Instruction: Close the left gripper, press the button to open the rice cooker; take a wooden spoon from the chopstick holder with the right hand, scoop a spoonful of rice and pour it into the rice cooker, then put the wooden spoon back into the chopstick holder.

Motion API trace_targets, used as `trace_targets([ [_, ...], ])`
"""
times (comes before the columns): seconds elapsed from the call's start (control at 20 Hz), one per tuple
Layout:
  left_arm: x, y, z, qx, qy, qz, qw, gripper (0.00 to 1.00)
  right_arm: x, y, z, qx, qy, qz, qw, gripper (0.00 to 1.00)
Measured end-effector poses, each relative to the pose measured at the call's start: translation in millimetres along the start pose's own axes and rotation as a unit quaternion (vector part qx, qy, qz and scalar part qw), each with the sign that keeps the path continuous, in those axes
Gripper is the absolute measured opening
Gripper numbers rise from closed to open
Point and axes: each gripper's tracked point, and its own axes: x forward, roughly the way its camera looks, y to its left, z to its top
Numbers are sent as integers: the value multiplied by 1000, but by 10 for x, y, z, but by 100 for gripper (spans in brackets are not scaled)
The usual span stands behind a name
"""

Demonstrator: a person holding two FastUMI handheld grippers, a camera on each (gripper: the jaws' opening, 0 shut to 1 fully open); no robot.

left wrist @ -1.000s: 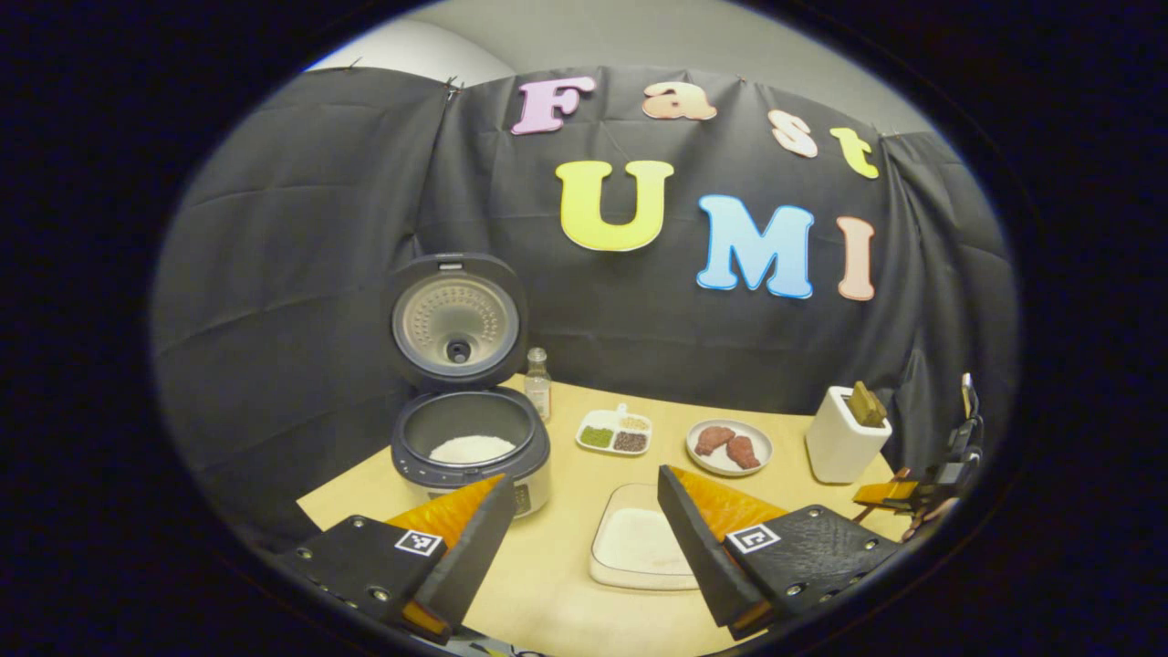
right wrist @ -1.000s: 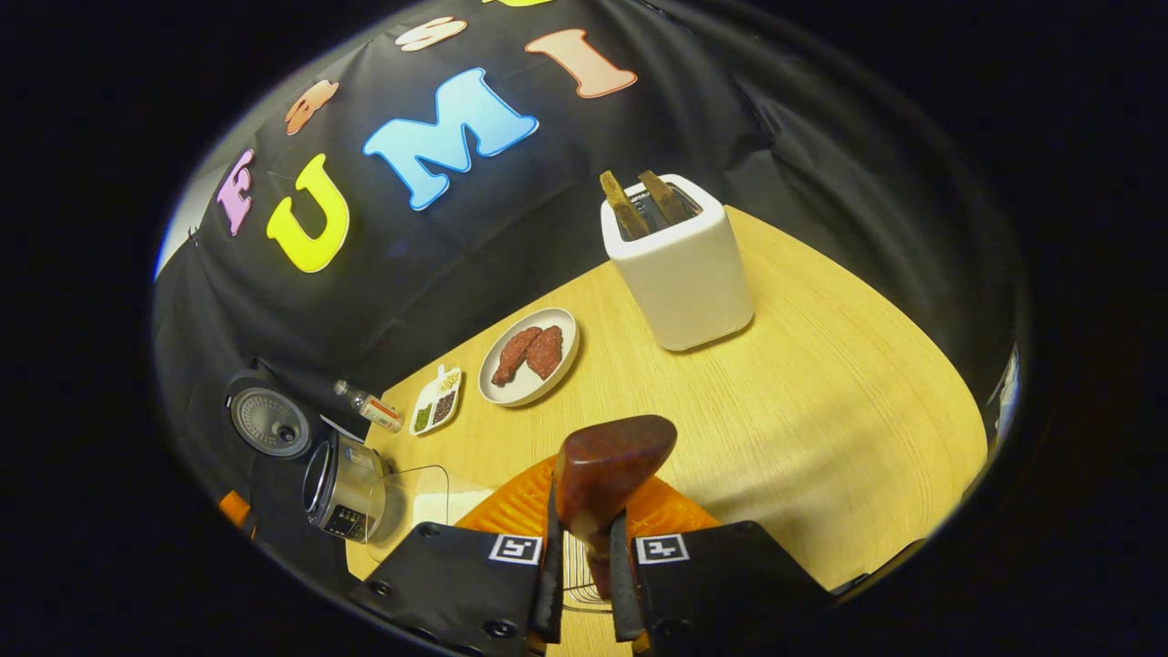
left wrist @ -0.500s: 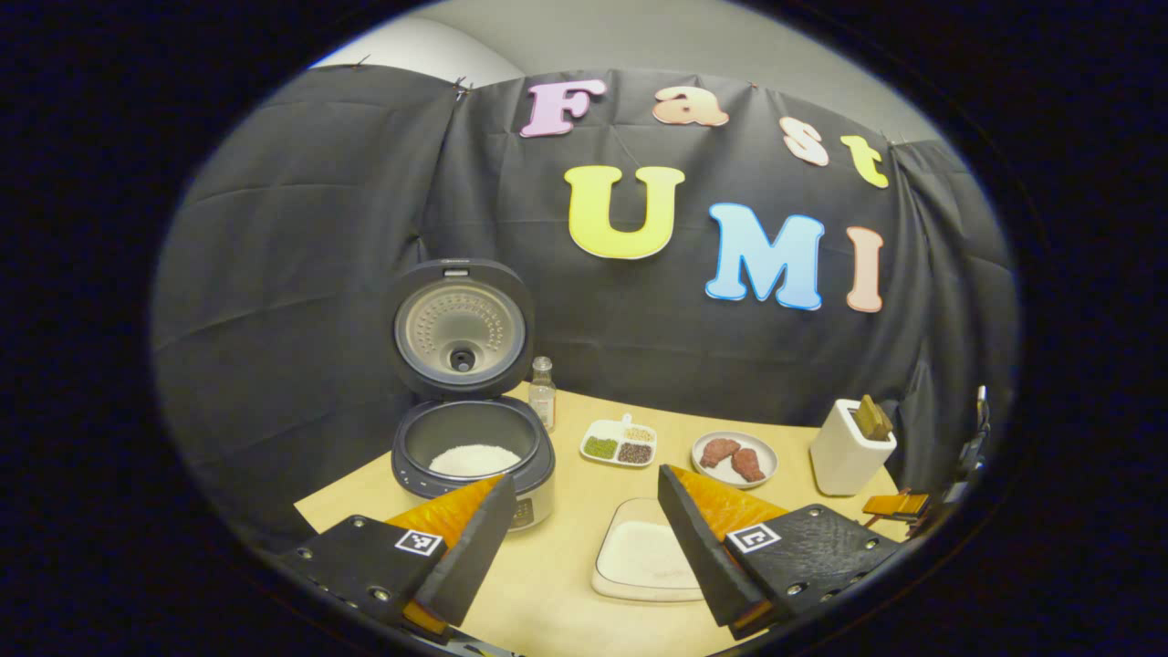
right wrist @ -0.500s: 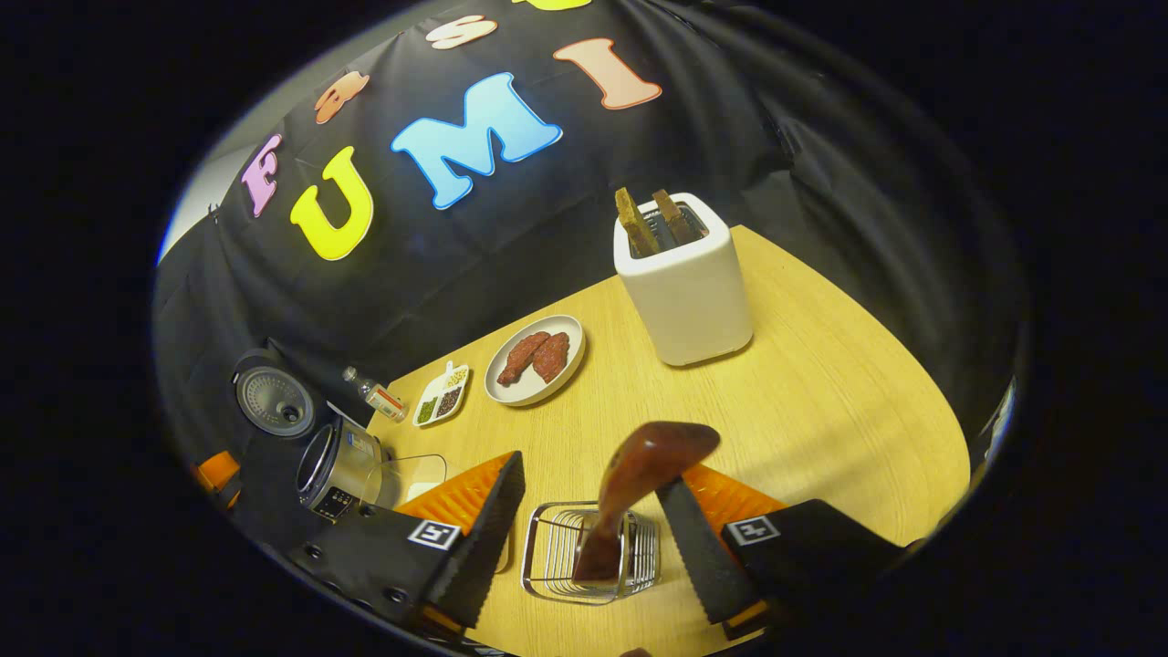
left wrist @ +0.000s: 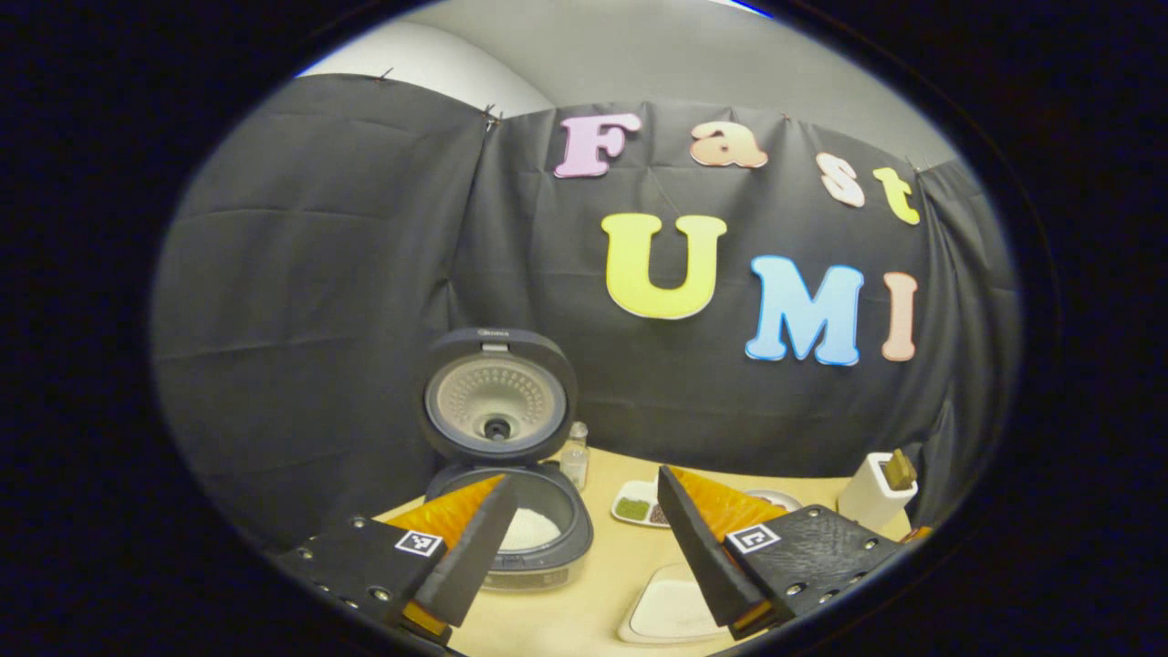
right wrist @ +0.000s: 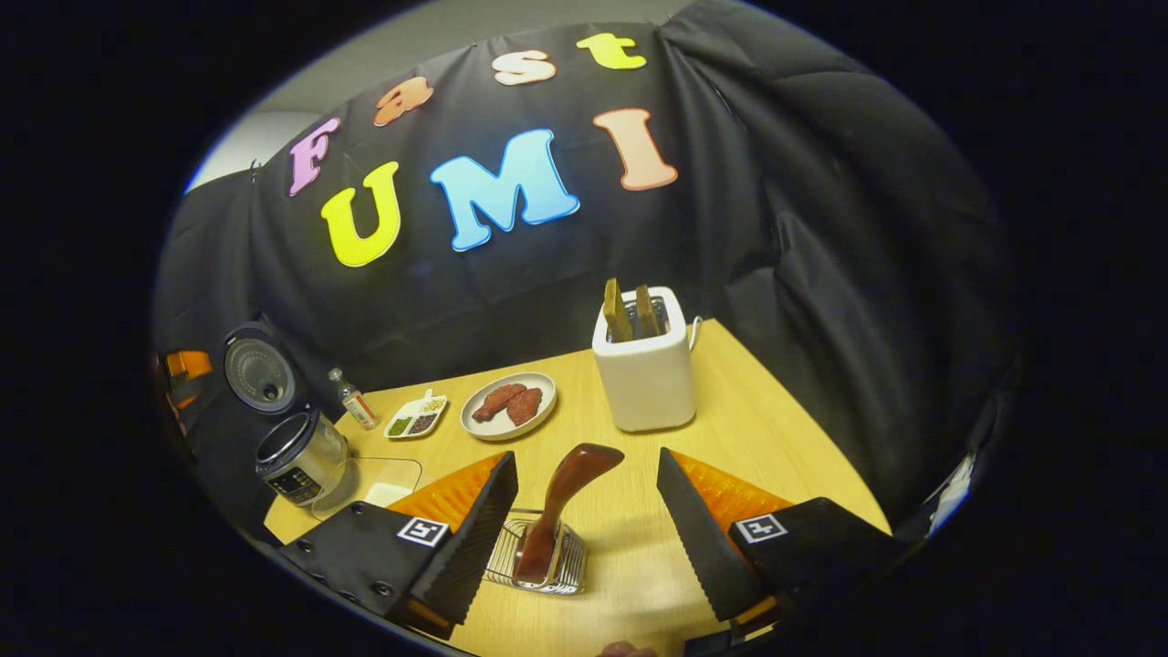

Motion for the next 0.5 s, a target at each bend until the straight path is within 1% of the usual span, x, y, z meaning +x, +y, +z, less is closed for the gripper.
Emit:
trace_targets([
  [0.1, 153, 168, 274, 3, -12, 12, 1000, 97, -57, -13, 33, -30, -9, -5, 1000, 98],
  [0.25, 403, 380, 717, 7, -35, 23, 999, 97, -144, -77, 91, -54, -10, -16, 998, 98],
  [0.3, 505, 458, 855, 8, -39, 23, 999, 97, -224, -161, 155, -60, -15, -25, 998, 98],
  [0.5, 979, 706, 1268, 18, -45, 11, 999, 97, -392, -106, 401, -55, -52, -67, 995, 98],
])
